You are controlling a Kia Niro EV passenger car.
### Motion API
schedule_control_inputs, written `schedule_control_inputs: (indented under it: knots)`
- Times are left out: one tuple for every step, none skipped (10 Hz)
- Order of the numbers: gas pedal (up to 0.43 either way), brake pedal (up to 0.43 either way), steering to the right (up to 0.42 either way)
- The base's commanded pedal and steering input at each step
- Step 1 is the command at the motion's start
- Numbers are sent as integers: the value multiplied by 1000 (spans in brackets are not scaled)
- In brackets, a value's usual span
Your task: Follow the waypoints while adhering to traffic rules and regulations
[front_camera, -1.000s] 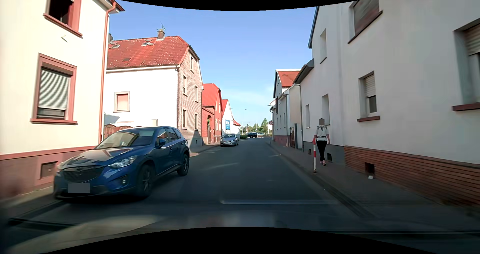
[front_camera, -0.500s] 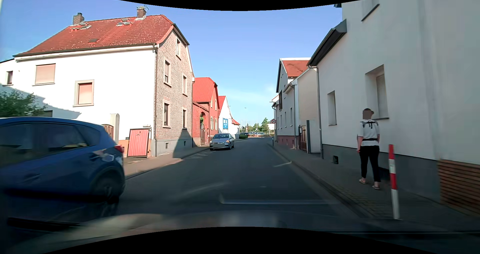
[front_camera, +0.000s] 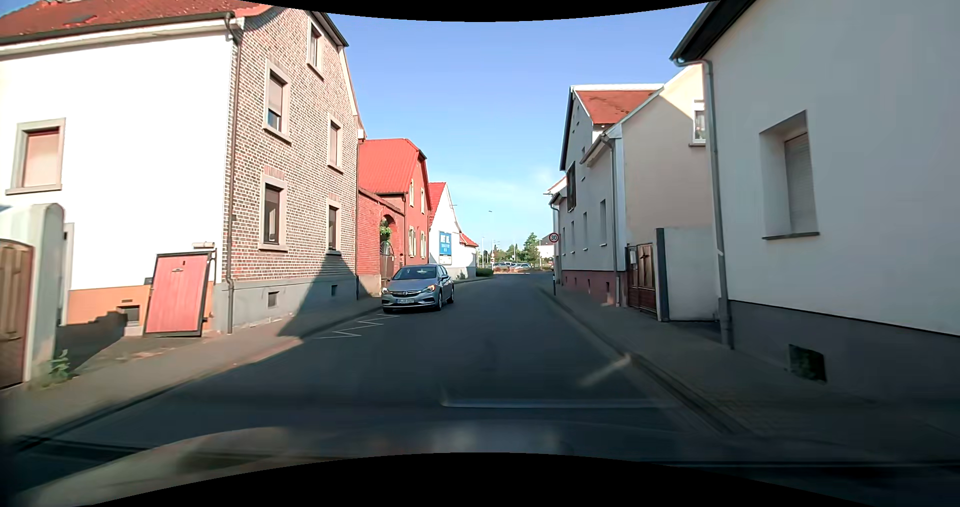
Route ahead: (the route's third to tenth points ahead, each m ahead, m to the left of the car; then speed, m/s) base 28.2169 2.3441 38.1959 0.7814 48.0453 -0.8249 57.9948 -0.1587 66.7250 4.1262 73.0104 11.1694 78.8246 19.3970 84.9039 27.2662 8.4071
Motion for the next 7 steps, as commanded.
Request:
schedule_control_inputs:
  knots:
    - [0, 0, -4]
    - [0, 0, -4]
    - [0, 0, -4]
    - [0, 0, -4]
    - [0, 0, -4]
    - [0, 0, -4]
    - [0, 0, -4]
